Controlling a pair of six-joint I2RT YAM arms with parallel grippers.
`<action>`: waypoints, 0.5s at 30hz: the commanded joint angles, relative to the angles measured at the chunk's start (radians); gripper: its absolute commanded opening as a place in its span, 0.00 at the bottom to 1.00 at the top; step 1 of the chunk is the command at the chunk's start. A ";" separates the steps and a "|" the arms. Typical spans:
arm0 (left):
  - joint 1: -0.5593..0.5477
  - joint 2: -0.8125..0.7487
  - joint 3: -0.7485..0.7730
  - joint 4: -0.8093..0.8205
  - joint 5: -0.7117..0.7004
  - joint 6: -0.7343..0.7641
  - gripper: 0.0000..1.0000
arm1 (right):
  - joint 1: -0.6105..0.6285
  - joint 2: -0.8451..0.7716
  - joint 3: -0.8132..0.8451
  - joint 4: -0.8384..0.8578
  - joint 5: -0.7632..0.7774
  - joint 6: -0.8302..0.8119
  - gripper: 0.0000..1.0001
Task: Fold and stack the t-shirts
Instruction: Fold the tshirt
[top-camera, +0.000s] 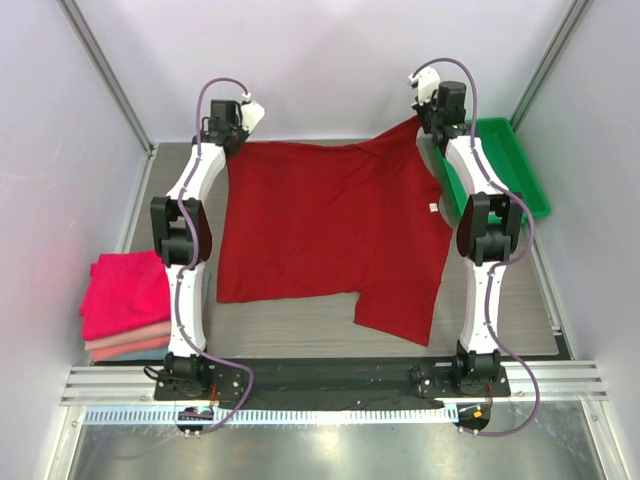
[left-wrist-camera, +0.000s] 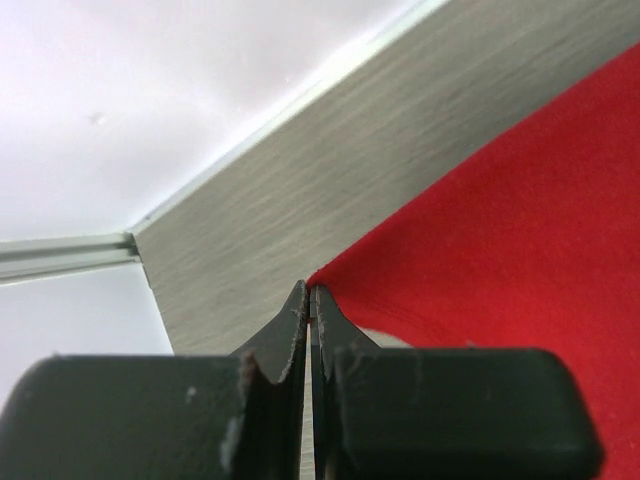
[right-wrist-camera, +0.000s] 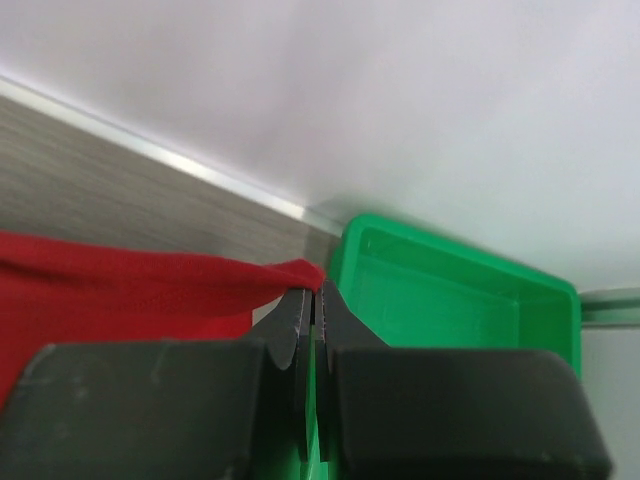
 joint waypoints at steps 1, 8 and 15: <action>0.011 -0.085 -0.035 0.031 -0.003 0.012 0.00 | -0.015 -0.102 -0.028 -0.006 -0.003 0.030 0.01; 0.031 -0.108 -0.086 0.035 -0.003 -0.010 0.00 | -0.034 -0.174 -0.128 -0.044 -0.021 0.027 0.01; 0.031 -0.157 -0.150 0.035 0.036 -0.020 0.00 | -0.040 -0.249 -0.196 -0.087 -0.060 0.050 0.01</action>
